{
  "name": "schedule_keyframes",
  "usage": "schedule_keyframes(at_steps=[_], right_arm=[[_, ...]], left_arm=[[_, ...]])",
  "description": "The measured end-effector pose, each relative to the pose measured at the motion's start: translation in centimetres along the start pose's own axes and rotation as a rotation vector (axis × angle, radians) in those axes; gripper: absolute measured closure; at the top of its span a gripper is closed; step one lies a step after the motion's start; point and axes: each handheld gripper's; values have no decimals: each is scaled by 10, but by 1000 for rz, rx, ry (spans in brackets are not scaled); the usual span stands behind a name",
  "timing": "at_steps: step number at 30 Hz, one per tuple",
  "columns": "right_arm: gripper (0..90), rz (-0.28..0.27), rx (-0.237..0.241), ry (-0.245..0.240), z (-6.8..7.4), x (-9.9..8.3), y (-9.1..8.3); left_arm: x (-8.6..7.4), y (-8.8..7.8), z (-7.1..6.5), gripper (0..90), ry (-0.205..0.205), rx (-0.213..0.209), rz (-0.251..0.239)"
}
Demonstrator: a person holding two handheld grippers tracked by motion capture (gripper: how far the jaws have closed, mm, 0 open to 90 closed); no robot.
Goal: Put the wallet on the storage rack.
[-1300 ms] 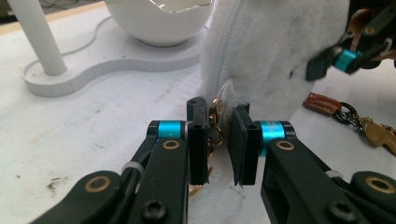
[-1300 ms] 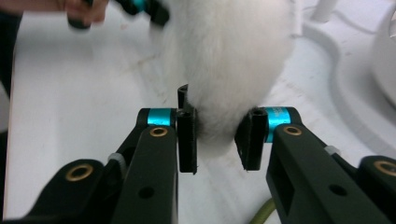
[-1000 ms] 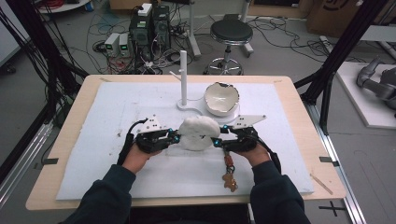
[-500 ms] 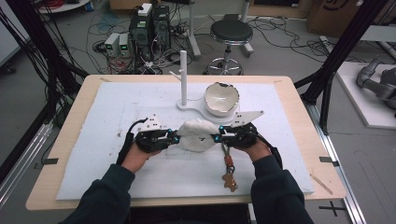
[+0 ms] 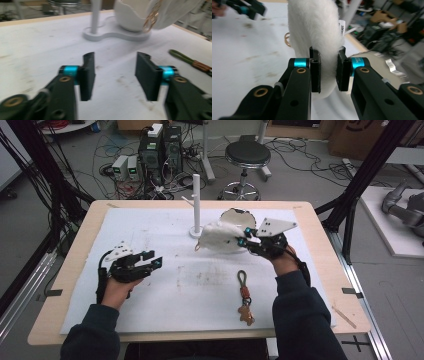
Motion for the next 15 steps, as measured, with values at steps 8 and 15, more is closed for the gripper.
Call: schedule_keyframes(at_steps=[8,15], right_arm=[[779,40,-167,-34,-41,25,-10],[777,136,-261,-57,-60,21,-10]], left_arm=[[-9,-14,17,269,-37,85,-9],[-10,-9,15,269,-34,68,-6]])
Point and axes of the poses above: each handheld gripper's, and its own axes: y roughly forward along the jaws, x roughly out of its top, z roughly to its left
